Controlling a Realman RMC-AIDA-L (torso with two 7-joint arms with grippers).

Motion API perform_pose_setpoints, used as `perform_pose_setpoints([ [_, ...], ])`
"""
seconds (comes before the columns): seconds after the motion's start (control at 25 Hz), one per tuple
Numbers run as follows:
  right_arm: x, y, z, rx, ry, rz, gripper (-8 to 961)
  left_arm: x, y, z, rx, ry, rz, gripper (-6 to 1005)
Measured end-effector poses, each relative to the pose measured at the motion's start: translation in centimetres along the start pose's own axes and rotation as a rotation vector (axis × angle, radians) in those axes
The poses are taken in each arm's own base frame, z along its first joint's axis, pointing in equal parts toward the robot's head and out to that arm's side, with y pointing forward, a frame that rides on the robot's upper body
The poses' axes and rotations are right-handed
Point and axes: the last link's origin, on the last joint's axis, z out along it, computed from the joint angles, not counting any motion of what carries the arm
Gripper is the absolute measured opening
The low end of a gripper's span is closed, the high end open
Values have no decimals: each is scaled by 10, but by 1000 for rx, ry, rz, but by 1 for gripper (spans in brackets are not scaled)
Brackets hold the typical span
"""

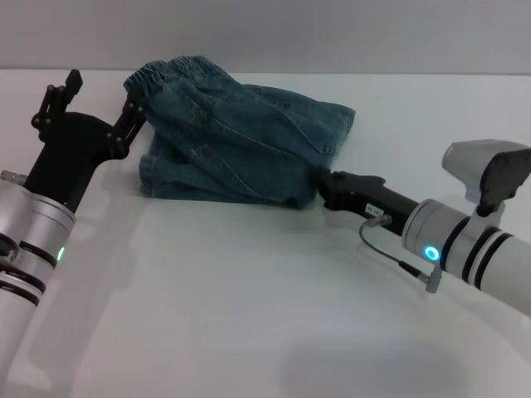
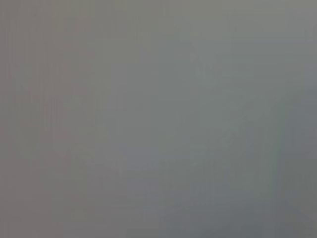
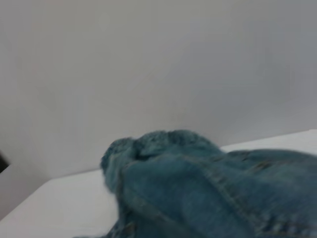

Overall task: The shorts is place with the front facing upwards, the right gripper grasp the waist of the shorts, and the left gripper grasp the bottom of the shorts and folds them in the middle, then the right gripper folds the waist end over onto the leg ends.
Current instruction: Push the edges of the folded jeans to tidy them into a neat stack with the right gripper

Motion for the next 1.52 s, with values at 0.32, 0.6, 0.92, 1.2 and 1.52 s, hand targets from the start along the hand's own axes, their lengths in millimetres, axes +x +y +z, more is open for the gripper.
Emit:
perform_pose_setpoints([
  [0.32,-14,-33,-13,125,-79,54,18,-3,-2,-2,2,-12,8,785],
  [0.6,-18,12,-15,-113,-181,-137,22,-5,-2,-3,-5,-20,16,784],
  [0.92,-9,46,13,-168,-47,-135,26,-3,3,1,-33,-11,27,785],
  [1.2,-7,26,17,-77,36,-5,30,-4,3,3,-39,-15,34,785],
  [1.52,-11,2,14,-4,69,43,34,-5,2,2,-38,-22,35,784],
])
